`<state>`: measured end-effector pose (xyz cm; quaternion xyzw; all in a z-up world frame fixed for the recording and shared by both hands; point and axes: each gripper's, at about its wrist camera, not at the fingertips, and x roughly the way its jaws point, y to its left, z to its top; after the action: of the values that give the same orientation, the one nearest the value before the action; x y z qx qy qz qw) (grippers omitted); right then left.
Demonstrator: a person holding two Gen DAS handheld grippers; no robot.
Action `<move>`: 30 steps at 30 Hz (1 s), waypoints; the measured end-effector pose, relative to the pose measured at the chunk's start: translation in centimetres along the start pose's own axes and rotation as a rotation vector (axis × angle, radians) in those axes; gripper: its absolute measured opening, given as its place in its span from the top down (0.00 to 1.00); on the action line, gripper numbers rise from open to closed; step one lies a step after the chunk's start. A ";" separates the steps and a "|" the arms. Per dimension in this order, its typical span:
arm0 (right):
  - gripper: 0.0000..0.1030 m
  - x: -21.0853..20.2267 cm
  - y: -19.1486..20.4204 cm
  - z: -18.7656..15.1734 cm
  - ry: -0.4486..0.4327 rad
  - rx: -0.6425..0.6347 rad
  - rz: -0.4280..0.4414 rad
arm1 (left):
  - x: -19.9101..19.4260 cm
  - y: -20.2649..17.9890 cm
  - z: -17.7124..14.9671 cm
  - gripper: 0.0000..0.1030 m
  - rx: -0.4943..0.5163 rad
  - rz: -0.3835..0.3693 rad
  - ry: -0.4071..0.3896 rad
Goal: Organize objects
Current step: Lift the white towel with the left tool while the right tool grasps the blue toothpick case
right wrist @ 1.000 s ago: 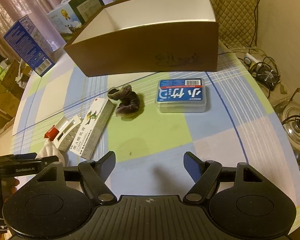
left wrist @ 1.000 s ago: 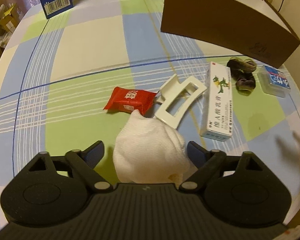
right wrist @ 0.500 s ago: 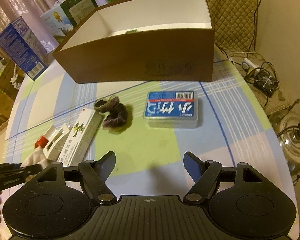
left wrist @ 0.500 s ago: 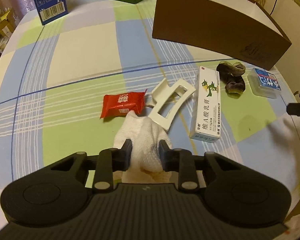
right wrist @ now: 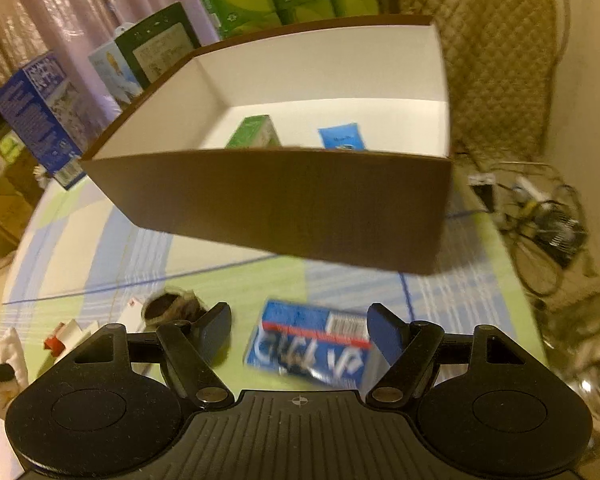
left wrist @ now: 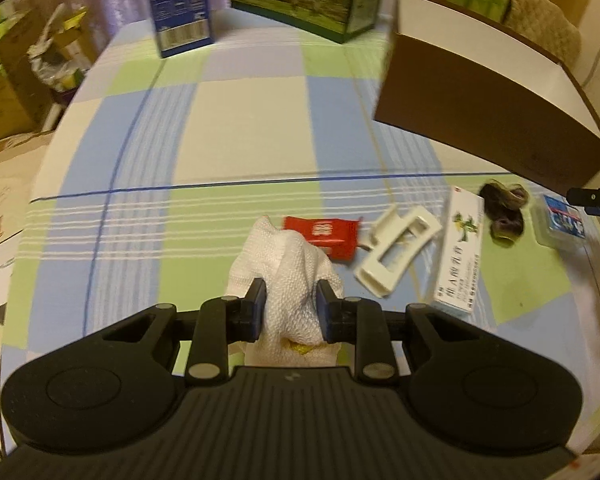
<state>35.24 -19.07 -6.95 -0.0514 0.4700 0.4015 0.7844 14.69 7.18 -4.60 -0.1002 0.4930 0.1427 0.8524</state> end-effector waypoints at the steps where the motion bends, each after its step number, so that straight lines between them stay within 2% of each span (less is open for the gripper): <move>1: 0.30 0.4 -0.3 0.3 0.003 0.005 0.008 | 0.0 0.2 0.0 0.78 -0.009 0.006 0.004; 8: 0.30 2.6 -2.1 1.1 0.055 0.011 0.099 | -0.3 0.8 -0.5 0.78 -0.039 0.029 0.016; 16: 0.30 0.8 -0.4 -2.6 0.131 -0.021 0.141 | -0.3 0.3 -0.2 0.78 -0.033 0.022 0.009; 18: 0.30 0.2 1.0 -3.8 0.130 -0.078 0.114 | -0.2 0.1 -0.1 0.78 -0.027 0.018 0.009; 21: 0.30 -0.1 3.0 -4.8 0.113 -0.196 0.016 | -0.1 -0.2 0.0 0.78 -0.013 0.012 0.008; 23: 0.30 0.1 3.9 -5.0 0.107 -0.248 -0.020 | -0.1 -0.4 0.1 0.78 -0.005 0.007 0.006; 30: 0.30 1.3 4.7 -4.8 0.137 -0.250 -0.074 | -0.2 -0.5 -0.2 0.78 0.001 -0.007 0.004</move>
<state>29.01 -17.39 -9.24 -0.1933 0.4667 0.4232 0.7521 14.60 6.60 -4.47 -0.1015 0.4944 0.1393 0.8520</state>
